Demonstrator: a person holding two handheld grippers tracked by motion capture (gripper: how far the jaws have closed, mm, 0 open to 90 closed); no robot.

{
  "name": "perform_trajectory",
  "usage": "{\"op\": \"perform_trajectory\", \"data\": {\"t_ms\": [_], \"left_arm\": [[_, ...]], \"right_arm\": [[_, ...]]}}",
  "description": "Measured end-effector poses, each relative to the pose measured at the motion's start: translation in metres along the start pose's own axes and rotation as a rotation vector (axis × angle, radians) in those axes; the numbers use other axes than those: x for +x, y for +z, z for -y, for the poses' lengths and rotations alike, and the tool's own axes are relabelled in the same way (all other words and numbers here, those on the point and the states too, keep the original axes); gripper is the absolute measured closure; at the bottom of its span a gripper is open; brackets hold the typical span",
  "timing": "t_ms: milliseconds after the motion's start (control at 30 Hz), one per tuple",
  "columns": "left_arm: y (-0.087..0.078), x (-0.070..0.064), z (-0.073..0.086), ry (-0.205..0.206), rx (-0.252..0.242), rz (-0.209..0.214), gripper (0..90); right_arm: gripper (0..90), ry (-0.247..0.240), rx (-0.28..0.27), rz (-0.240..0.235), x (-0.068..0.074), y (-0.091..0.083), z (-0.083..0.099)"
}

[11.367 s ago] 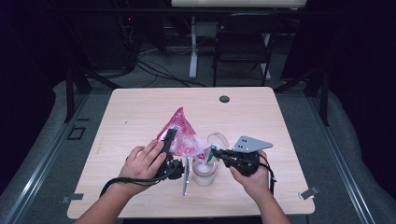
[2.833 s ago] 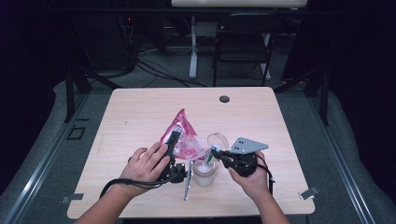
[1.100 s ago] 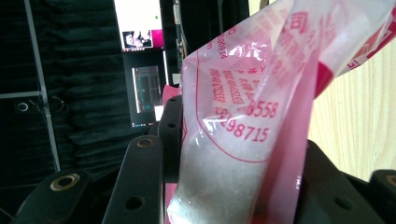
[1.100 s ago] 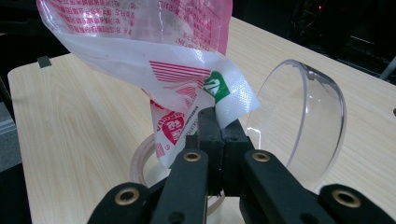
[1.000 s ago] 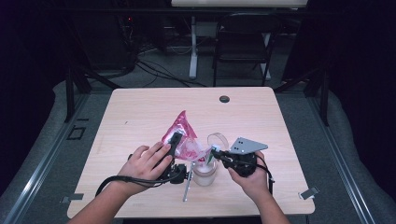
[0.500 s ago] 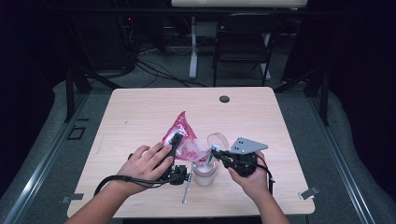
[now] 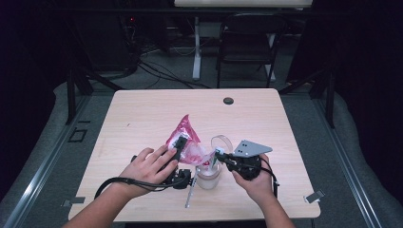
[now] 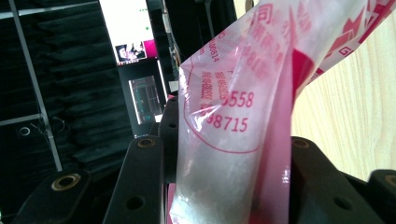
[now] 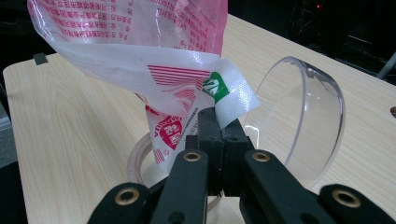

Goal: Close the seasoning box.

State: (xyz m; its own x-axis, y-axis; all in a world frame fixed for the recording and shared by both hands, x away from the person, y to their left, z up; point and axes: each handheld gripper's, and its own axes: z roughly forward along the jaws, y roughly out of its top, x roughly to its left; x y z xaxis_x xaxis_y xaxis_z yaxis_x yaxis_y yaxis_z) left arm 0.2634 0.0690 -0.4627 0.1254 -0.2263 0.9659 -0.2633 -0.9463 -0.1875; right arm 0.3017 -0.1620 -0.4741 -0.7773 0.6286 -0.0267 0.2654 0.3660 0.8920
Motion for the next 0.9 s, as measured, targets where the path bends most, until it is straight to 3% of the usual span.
{"op": "perform_trajectory", "data": {"t_ms": [167, 533, 900], "left_arm": [[-0.0002, -0.0003, -0.0003, -0.005, 0.002, 0.01, 65.2], [-0.0008, 0.0005, -0.0016, 0.023, 0.0, 0.005, 64.7], [-0.0009, 0.0, -0.0017, 0.016, 0.002, 0.003, 64.9]], "right_arm": [[89.7, 0.0, 0.001, 0.001, -0.0001, 0.0, 0.0], [89.7, -0.001, 0.002, 0.003, -0.0002, -0.0001, 0.0], [89.7, -0.002, 0.004, 0.005, 0.0, 0.0003, 0.0001]]}}
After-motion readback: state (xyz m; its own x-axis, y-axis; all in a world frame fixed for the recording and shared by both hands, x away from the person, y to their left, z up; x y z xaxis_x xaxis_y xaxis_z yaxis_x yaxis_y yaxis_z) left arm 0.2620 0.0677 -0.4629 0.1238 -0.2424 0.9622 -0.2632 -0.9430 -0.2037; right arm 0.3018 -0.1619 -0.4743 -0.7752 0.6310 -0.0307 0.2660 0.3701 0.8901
